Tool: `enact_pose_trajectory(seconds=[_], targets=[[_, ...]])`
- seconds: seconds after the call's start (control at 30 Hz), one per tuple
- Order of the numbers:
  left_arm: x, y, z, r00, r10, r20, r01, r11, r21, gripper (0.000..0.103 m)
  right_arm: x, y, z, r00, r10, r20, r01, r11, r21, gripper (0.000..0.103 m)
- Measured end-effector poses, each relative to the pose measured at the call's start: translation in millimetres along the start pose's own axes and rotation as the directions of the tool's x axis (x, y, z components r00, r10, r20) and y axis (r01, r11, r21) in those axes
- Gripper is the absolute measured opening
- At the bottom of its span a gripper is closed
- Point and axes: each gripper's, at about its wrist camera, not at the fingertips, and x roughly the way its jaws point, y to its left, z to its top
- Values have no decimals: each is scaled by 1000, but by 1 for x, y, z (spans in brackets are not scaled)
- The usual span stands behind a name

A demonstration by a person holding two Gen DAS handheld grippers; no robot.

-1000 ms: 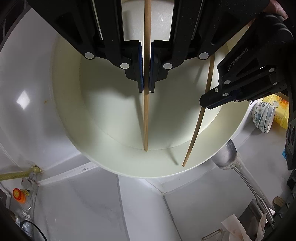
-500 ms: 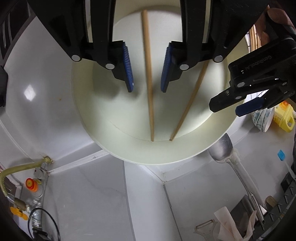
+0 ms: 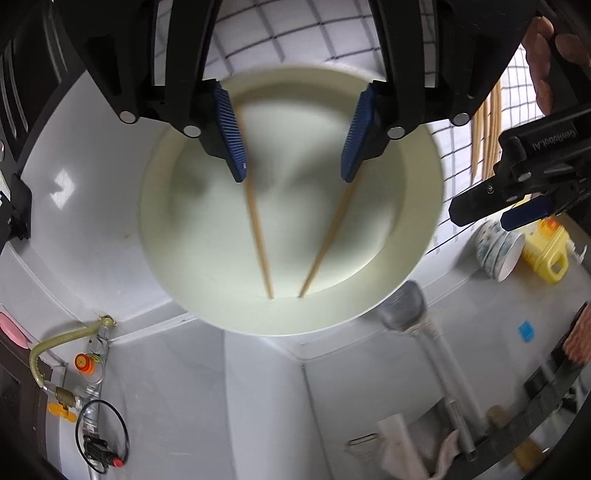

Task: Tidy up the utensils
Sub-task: 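Move both tools back over the remaining chopsticks on the cloth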

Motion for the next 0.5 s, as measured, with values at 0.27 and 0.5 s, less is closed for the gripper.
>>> enact_pose_trajectory(seconds=[0.27, 0.5], targets=[[-38, 52, -39, 999, 53, 4, -53, 998, -43, 95, -21, 49, -30, 1000, 17, -1, -17, 999, -36, 57], [-68, 108, -85, 993, 121, -1, -120, 988, -99, 96, -30, 99, -55, 999, 32, -8, -33, 996, -81, 59]])
